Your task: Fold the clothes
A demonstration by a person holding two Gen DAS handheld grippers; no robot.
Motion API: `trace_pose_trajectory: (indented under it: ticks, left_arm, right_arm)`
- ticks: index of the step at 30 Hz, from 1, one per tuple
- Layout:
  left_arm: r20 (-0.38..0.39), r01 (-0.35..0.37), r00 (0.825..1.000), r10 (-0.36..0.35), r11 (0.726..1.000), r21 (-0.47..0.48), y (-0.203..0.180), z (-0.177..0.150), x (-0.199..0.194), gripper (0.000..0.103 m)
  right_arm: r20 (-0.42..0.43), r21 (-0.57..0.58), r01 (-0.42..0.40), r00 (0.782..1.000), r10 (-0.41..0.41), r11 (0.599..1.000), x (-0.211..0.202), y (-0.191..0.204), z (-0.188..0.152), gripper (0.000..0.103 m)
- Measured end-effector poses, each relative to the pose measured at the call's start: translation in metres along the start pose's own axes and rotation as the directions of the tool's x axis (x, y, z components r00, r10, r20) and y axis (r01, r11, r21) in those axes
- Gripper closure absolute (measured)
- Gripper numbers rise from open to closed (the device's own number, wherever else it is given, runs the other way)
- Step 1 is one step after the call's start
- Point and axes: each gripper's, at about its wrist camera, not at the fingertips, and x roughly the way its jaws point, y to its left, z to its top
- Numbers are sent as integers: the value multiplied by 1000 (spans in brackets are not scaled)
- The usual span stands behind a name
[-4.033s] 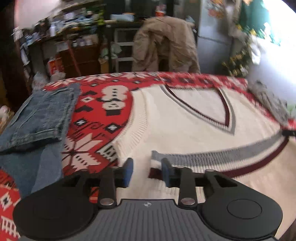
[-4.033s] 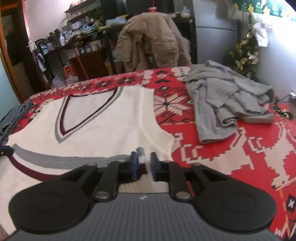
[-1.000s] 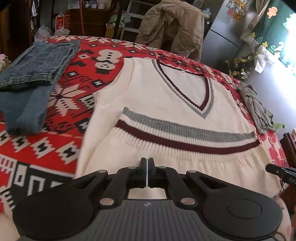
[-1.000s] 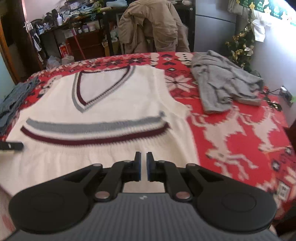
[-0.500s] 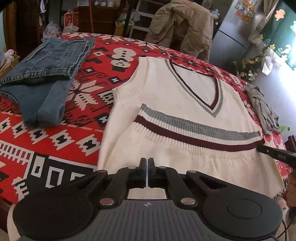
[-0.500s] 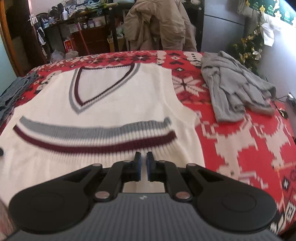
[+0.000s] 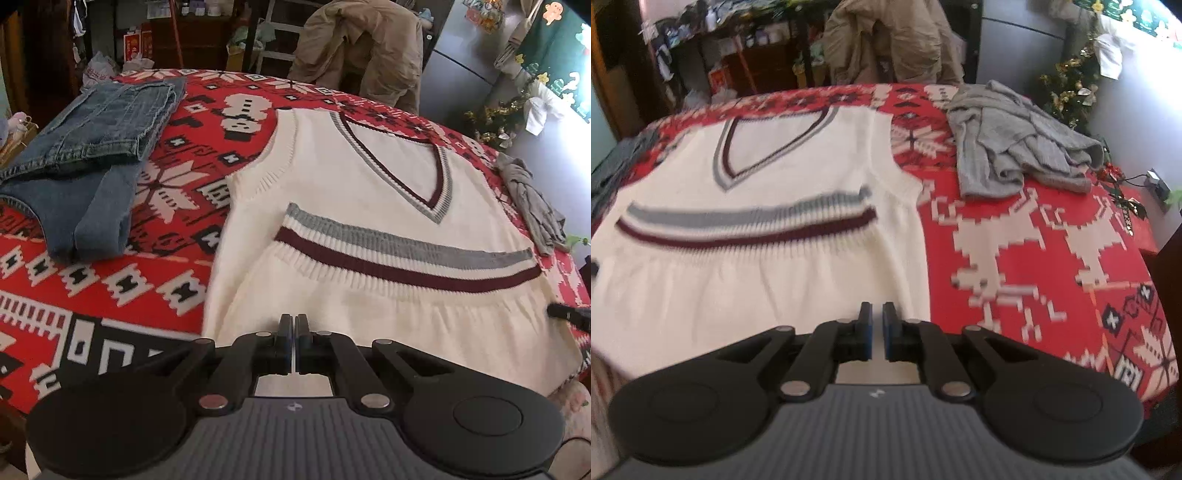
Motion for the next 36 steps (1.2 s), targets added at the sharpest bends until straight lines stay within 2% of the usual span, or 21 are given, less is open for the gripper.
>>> trace_pose_trajectory:
  ticks: [8, 15, 22, 25, 27, 30, 36]
  left_arm:
    - [5, -11, 1000, 11, 1000, -6, 3, 7, 4, 102]
    - [17, -21, 1000, 20, 999, 34, -1, 16, 13, 102]
    - [24, -8, 1000, 7, 999, 44, -3, 45, 30, 102]
    - [61, 27, 998, -28, 999, 16, 0, 56, 13, 102]
    - [90, 48, 995, -49, 999, 17, 4, 56, -5, 101]
    - [69, 65, 995, -67, 997, 36, 11, 46, -20, 101]
    - [-19, 14, 1000, -13, 995, 97, 11, 10, -13, 101]
  right_arm:
    - [27, 58, -17, 1000, 15, 998, 34, -5, 37, 97]
    - [32, 78, -32, 999, 30, 996, 12, -12, 25, 94]
    - [11, 91, -21, 1000, 20, 996, 17, -18, 17, 94]
    - [6, 93, -17, 1000, 16, 996, 20, -18, 20, 94]
    - [2, 97, -18, 1000, 18, 995, 19, -18, 22, 94]
    - [8, 88, -29, 1000, 28, 996, 10, -16, 22, 94]
    - [7, 59, -66, 998, 66, 996, -7, -9, 10, 93]
